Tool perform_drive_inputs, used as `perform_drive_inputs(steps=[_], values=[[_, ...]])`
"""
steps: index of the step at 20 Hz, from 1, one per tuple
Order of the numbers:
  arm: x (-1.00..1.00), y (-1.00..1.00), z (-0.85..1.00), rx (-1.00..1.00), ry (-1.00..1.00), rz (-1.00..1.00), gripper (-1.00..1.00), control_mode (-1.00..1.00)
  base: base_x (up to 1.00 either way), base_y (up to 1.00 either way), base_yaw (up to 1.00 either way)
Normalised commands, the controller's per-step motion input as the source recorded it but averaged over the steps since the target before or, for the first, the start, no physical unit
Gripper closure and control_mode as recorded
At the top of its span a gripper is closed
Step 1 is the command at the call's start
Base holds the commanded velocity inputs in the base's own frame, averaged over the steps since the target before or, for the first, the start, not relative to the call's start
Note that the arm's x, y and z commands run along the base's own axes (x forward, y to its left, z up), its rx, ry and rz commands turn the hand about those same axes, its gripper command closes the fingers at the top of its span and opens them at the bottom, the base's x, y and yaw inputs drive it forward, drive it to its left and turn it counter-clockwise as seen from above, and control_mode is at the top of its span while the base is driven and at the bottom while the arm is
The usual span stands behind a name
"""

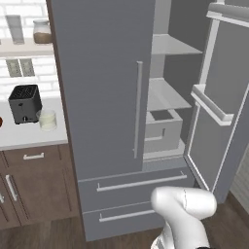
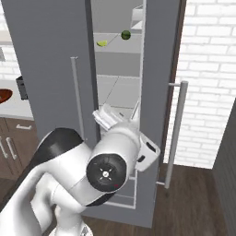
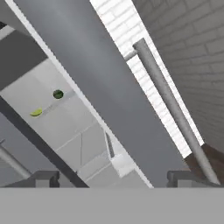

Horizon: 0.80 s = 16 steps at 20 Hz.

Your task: Grab a lemon wedge from the fridge and one ice cube from the ice bowl, and put them in the glass of lemonade.

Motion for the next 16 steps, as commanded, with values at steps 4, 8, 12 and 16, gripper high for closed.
perform_drive_inputs(steps=[4,8,12,16], values=[[-0.07,1.00,0.68,-0.37,0.28,0.05,-1.00,-1.00,0.00,0.00,0.00],[0.47,1.00,0.24,-0.53,0.41,-0.03,-1.00,-1.00,0.00,0.00,0.00],[0.91,0.74,0.02,-0.55,0.40,-0.17,-1.00,-1.00,0.00,0.00,0.00],[1.00,0.24,-0.08,-0.52,0.29,-0.22,-1.00,-1.00,0.00,0.00,0.00]])
